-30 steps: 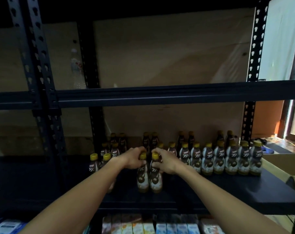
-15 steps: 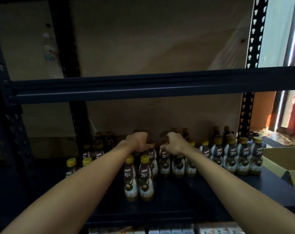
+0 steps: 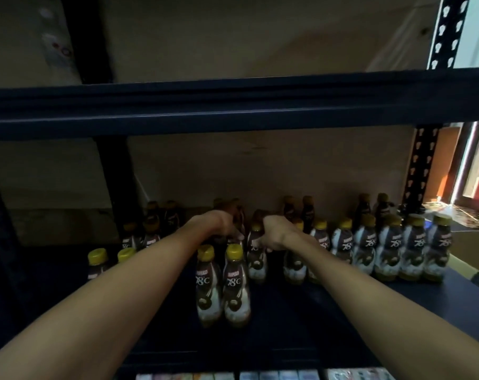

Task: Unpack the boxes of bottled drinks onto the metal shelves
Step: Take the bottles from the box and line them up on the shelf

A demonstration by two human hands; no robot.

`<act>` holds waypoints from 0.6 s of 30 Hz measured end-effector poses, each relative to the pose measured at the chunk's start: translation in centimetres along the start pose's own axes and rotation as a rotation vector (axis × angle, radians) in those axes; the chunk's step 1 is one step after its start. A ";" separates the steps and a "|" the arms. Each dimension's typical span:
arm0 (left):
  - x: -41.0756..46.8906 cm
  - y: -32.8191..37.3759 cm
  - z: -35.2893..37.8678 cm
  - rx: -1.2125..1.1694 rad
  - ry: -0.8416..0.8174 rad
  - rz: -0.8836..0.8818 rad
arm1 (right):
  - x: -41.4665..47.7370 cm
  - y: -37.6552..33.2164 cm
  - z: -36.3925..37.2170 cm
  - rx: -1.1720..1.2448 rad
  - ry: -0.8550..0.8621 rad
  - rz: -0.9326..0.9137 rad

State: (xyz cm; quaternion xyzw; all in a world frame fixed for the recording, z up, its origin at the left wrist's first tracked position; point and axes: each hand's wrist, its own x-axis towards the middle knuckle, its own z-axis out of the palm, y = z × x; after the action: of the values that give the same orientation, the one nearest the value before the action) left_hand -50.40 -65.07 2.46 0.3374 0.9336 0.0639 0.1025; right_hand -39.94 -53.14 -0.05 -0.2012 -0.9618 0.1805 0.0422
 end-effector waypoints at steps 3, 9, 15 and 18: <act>-0.5 -1.8 -0.4 -0.045 0.017 -0.075 | 0.3 -1.4 0.7 0.053 -0.005 -0.012; -0.5 -4.2 -0.3 -0.101 0.064 -0.088 | 1.3 -3.5 1.5 0.033 -0.018 0.003; -0.3 -4.7 -0.3 -0.139 0.093 -0.063 | 2.1 -3.6 1.6 -0.021 -0.039 0.017; -0.3 -4.7 -0.1 -0.150 0.092 -0.064 | 2.3 -3.6 1.6 -0.034 -0.054 0.025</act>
State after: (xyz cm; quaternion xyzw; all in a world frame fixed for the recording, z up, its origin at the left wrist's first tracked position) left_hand -53.13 -68.87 1.73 0.2956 0.9402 0.1457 0.0863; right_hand -43.60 -55.81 -0.16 -0.2088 -0.9630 0.1701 0.0104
